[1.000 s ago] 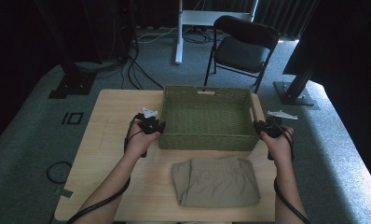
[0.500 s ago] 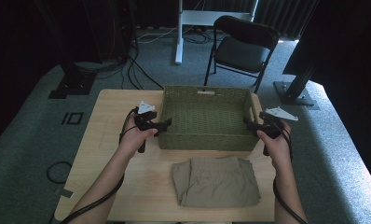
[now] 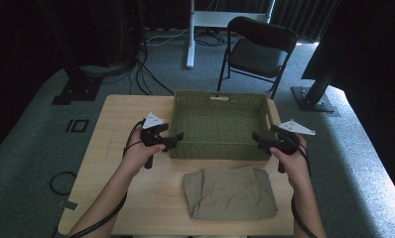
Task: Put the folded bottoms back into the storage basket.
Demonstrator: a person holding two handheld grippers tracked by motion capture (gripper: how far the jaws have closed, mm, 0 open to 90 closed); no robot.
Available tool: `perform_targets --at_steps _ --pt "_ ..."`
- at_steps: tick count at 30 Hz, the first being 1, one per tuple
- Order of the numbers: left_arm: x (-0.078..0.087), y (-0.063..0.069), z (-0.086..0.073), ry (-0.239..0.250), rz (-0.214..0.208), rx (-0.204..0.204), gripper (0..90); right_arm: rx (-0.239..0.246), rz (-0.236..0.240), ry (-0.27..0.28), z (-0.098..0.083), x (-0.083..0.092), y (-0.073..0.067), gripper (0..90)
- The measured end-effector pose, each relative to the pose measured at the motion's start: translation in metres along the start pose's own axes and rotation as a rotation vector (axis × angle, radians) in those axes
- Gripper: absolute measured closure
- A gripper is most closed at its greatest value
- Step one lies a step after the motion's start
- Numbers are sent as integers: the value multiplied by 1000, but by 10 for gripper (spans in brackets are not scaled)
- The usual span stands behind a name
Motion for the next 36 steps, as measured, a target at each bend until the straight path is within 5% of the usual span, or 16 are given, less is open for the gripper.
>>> perform_targets --at_steps 25,36 --pt "27 42 -40 -11 -86 -73 256 46 46 -22 -31 19 -30 142" --pt "24 75 -68 -49 -136 -87 241 53 80 -76 -69 22 -43 144"
Point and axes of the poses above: each handheld gripper's, and its own axes: x roughly backward along the jaws, z roughly out of its top, y roughly to its right, the point moved 8 cm from there along -x, roughly forward along the jaws, and after that the axes turned 12 degrees about z, right-handed, at the moved point
